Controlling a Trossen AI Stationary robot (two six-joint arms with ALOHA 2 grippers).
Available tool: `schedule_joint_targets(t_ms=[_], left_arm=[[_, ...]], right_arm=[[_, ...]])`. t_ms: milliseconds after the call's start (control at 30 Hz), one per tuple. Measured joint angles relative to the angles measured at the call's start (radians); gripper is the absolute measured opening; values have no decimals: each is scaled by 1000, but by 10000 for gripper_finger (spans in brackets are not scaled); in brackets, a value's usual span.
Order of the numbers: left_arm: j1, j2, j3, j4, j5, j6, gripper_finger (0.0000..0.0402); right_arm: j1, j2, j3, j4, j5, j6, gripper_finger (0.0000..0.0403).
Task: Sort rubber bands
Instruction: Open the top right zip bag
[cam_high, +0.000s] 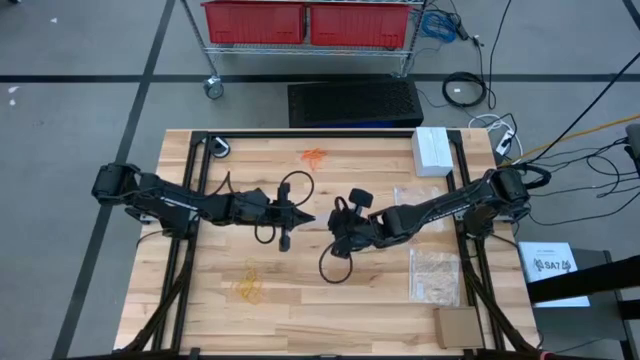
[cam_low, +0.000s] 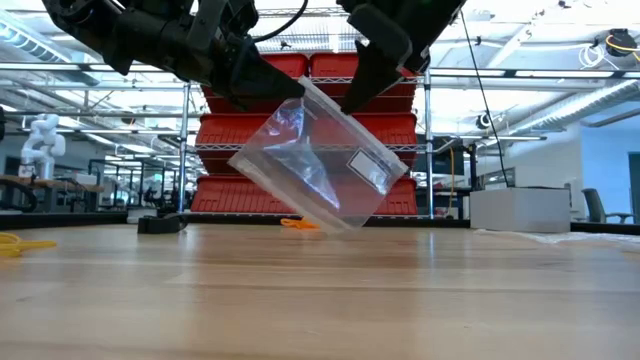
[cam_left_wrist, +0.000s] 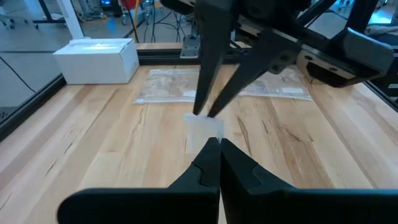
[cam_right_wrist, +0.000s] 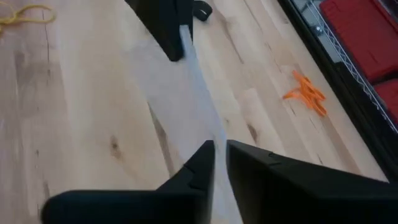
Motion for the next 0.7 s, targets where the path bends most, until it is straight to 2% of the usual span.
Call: schedule_joint_targets(t_ms=[100,233,433,500,567,700], left_arm=[[0,0,0,0,0,0,0],[0,0,0,-4,0,0,0],[0,0,0,-6,0,0,0],[0,0,0,-7,0,0,0],[0,0,0,-7,0,0,0],[0,0,0,-7,0,0,0]], right_arm=[[-17,0,0,-4,-59,-26,72],[-26,-7,0,-10,-80,-72,88],[-28,-52,0,-25,-89,-86,91],[-28,-62,0,-22,-121,-71,91],[-22,-62,0,-11,-163,-63,91],[-2,-38,0,10,-167,-58,91]])
